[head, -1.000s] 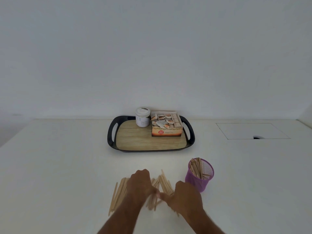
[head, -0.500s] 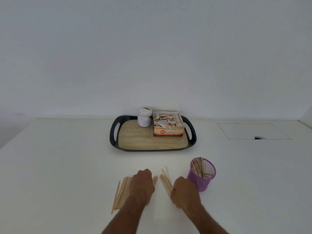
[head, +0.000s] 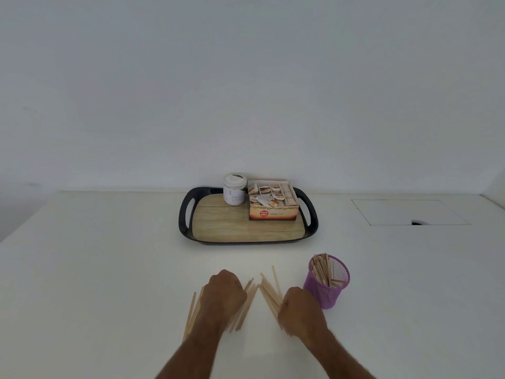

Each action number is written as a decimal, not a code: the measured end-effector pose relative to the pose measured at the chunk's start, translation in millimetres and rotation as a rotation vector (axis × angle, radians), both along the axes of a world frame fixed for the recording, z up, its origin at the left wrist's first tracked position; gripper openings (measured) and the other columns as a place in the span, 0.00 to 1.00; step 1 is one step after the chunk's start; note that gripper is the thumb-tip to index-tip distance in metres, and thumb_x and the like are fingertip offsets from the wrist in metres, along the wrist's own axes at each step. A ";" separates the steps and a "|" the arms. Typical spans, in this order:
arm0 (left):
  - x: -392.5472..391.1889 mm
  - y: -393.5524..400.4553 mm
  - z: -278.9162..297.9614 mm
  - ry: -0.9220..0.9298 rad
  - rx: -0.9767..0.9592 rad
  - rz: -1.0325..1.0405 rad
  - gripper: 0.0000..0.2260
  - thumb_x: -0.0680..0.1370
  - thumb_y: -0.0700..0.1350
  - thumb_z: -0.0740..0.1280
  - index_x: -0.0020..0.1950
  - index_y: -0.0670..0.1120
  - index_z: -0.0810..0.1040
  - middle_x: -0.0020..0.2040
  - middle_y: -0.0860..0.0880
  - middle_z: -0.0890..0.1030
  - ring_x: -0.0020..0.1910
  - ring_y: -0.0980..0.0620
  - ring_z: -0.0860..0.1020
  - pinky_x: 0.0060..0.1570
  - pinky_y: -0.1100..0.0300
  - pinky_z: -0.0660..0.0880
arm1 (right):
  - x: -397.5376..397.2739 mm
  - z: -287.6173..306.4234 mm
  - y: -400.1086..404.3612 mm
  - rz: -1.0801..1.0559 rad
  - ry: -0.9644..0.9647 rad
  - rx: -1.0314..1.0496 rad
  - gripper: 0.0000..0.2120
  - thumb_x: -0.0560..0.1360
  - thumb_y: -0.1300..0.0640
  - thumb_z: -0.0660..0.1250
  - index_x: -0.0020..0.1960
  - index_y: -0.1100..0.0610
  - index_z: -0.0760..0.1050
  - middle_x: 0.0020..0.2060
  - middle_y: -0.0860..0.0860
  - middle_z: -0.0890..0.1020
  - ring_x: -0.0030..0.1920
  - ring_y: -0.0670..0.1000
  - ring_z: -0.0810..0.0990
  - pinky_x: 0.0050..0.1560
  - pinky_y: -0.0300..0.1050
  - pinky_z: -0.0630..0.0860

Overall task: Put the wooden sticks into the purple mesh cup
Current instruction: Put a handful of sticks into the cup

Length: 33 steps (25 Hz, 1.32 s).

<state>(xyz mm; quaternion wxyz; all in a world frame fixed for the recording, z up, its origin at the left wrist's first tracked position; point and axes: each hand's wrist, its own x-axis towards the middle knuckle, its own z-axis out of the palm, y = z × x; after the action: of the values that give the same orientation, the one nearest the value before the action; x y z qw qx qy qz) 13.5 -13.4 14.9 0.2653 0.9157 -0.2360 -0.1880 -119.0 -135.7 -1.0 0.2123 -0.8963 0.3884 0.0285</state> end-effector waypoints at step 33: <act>-60.0 -100.4 48.7 0.222 -0.608 -0.156 0.14 0.74 0.39 0.75 0.58 0.45 0.82 0.51 0.51 0.85 0.49 0.59 0.83 0.56 0.60 0.80 | -53.1 68.1 -77.3 -0.256 -0.547 -0.165 0.09 0.76 0.57 0.69 0.54 0.58 0.83 0.45 0.51 0.86 0.43 0.49 0.83 0.45 0.37 0.75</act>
<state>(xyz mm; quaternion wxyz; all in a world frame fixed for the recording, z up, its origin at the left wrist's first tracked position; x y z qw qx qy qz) -46.6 -113.7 63.5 0.5352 0.7477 -0.3206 -0.2275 -172.1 -213.0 67.0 0.2371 -0.8287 0.4277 -0.2723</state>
